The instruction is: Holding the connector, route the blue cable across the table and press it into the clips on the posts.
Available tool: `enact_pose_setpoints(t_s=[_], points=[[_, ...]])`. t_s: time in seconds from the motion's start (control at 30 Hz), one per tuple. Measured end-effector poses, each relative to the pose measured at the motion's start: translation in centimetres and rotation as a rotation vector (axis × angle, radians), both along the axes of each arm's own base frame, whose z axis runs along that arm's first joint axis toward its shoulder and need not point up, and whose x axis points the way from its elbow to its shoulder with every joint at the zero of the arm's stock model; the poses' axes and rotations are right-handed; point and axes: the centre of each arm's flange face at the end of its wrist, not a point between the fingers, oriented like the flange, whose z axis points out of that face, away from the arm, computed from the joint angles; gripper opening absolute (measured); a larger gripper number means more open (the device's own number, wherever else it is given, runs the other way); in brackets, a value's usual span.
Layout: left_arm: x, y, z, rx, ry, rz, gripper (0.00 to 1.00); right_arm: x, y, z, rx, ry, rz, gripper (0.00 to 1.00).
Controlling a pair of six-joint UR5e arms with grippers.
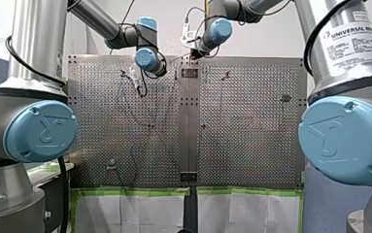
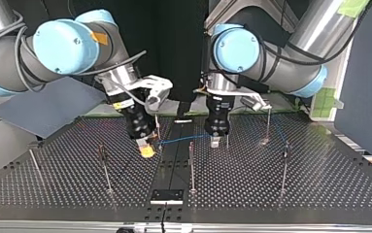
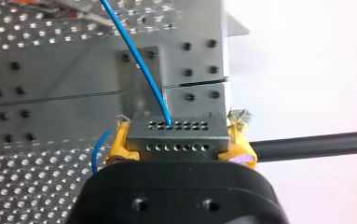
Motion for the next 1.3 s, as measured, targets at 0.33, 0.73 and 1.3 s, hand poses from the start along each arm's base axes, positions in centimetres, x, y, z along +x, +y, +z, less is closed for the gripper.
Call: enact_pose_setpoints(t_s=[0.33, 0.73, 1.3], points=[[1.1, 0.0, -0.7, -0.001, 0.009, -0.003, 0.0, 1.3, -1.1, -3.2, 0.037, 0.033, 0.024, 0.0], [3.1, -0.6, -3.6, 0.014, 0.033, -0.02, 0.0, 1.7, -2.8, -5.8, 0.068, 0.047, 0.037, 0.0], [6.6, -0.5, -3.4, 0.01, 0.026, -0.009, 0.0, 0.8, -6.3, -5.7, 0.068, 0.02, 0.051, 0.0]])
